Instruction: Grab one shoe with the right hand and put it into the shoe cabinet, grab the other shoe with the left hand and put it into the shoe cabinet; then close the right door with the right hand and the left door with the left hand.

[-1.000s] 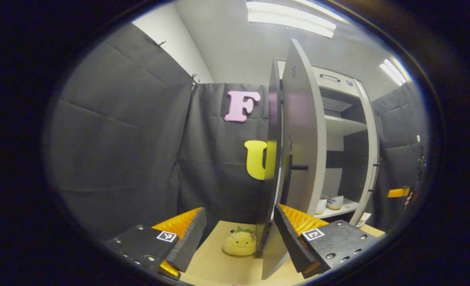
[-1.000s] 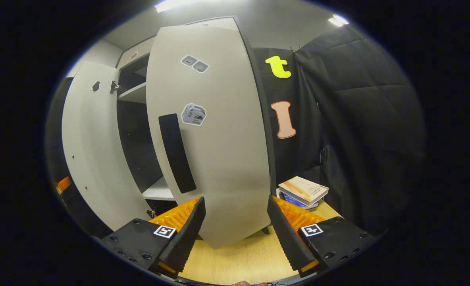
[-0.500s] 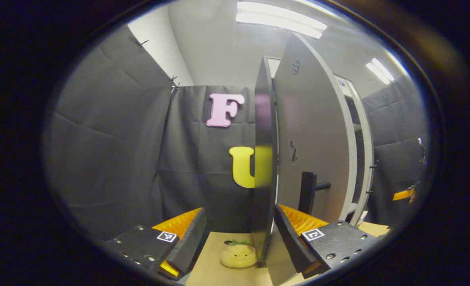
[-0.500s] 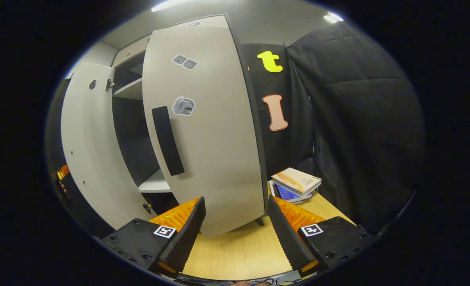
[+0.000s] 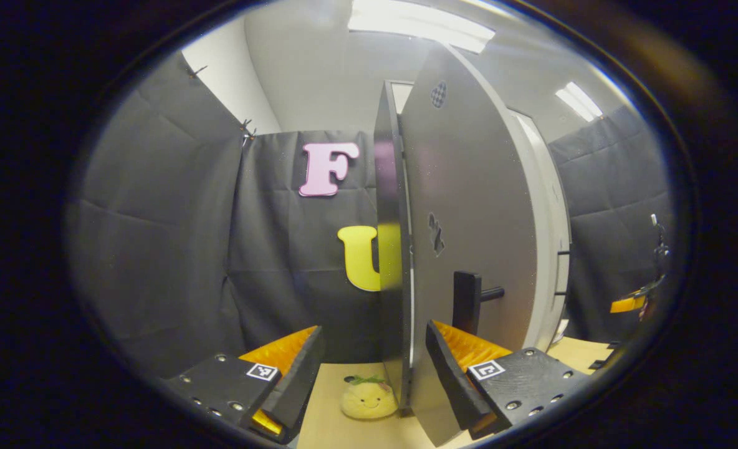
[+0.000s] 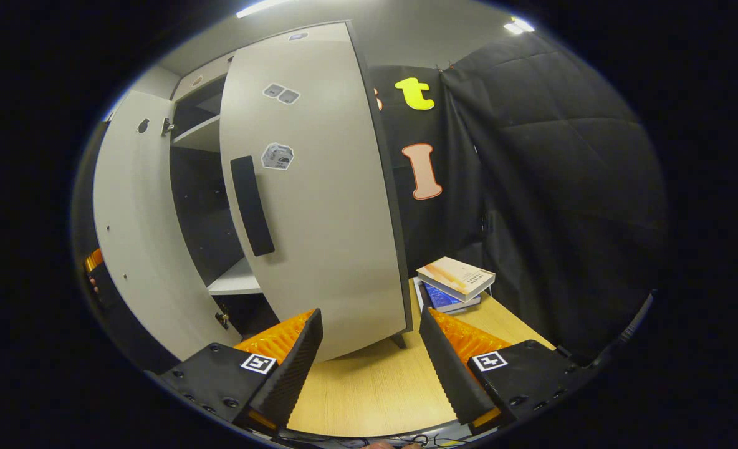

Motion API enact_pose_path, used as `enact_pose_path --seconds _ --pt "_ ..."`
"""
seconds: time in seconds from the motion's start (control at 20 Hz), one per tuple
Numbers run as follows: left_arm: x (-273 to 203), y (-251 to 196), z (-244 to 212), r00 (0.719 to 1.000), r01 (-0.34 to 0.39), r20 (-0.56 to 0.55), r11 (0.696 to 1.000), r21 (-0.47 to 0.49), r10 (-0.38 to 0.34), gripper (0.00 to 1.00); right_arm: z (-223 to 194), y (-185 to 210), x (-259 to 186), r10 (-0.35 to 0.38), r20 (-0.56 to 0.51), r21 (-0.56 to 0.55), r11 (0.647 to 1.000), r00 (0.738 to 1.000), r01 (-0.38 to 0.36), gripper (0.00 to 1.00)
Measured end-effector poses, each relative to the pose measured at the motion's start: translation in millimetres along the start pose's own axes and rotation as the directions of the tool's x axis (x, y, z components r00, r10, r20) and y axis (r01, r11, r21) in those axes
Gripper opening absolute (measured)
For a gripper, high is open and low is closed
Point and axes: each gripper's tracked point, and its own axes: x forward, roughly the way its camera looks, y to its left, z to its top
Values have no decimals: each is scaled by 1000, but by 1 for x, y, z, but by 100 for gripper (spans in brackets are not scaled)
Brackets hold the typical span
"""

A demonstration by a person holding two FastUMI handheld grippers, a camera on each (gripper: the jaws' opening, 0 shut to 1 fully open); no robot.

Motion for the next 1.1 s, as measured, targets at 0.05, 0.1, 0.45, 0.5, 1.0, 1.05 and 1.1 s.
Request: enact_pose_path --seconds 0.05,0.1,0.45,0.5,1.0,1.05,1.1 --pt "2 -7 -2 1000 14 -2 1000 -2 -14 94 0 2 1 -2 3 8 1000 1000 2 98" --pt "5 -15 -1 999 31 -4 999 -8 -31 94 1 4 1 -1 6 15 1000 1000 1 98" --pt "25 -73 -3 996 90 -24 995 -41 -91 97 2 3 -2 -35 28 8 999 999 35 98" --pt "28 -79 -4 995 88 -33 995 -56 -90 99 0 2 -2 -41 25 15 999 999 41 98" --pt "90 -167 -5 971 229 -28 960 -163 -236 100 5 -11 -11 -112 56 42 993 992 109 98" --pt "91 -173 -3 970 236 -22 959 -156 -242 100 8 -12 -14 -114 67 47 993 991 111 98" --pt "91 -179 1 970 239 -11 961 -142 -243 100 11 -12 -16 -118 79 51 992 990 114 98"
